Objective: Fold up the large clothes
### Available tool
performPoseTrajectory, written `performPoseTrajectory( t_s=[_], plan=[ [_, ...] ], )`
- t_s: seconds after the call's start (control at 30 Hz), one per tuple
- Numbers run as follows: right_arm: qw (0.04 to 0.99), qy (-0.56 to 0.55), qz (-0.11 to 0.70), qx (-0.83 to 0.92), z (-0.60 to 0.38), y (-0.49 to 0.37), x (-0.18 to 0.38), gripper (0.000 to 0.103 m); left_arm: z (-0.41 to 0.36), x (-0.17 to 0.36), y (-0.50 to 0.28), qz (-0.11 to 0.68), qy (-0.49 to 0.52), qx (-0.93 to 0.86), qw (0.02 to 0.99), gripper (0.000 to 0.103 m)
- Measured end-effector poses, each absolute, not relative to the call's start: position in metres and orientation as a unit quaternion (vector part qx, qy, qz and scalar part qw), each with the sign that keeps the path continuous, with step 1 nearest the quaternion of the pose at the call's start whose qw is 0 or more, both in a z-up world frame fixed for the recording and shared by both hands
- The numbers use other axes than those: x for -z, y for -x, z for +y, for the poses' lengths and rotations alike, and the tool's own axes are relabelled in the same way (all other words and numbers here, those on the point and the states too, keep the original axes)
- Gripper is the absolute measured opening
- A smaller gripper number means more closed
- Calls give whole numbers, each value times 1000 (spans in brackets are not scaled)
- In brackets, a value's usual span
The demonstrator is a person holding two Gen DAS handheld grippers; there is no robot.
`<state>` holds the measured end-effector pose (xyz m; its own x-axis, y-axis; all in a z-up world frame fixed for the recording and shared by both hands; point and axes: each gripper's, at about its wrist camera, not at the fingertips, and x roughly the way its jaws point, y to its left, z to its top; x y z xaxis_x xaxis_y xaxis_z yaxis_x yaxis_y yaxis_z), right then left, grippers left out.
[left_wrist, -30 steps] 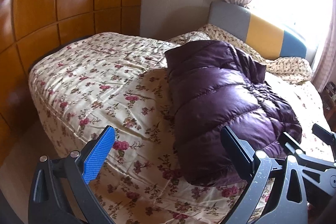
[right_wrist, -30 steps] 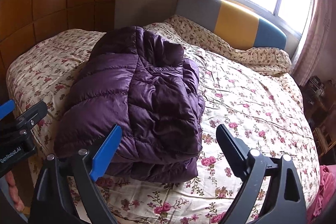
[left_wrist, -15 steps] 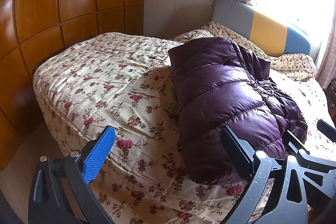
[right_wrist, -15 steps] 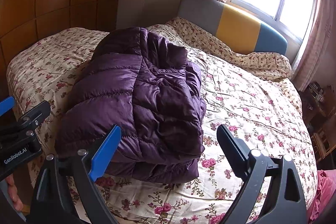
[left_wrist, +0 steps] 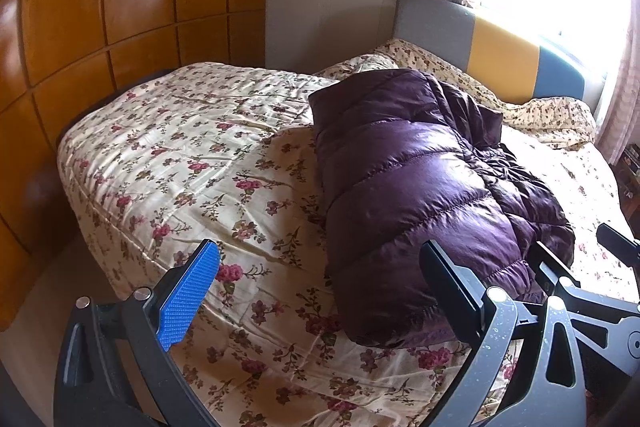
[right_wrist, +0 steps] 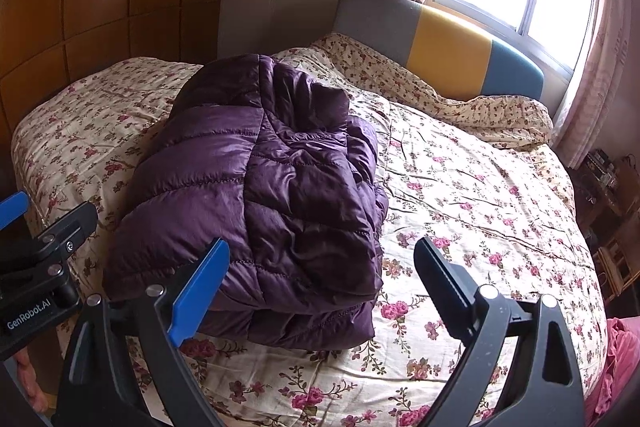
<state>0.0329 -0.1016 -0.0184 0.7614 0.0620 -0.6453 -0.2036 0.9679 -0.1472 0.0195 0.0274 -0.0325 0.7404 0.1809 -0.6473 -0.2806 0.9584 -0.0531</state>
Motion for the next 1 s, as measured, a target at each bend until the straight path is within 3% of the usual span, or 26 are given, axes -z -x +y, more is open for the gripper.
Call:
performPoseTrajectory(
  t_s=[1.0],
  plan=[
    [931, 90, 348, -68, -110, -36, 23, 96, 10, 22, -13, 318, 50, -124, 939, 99]
  ],
)
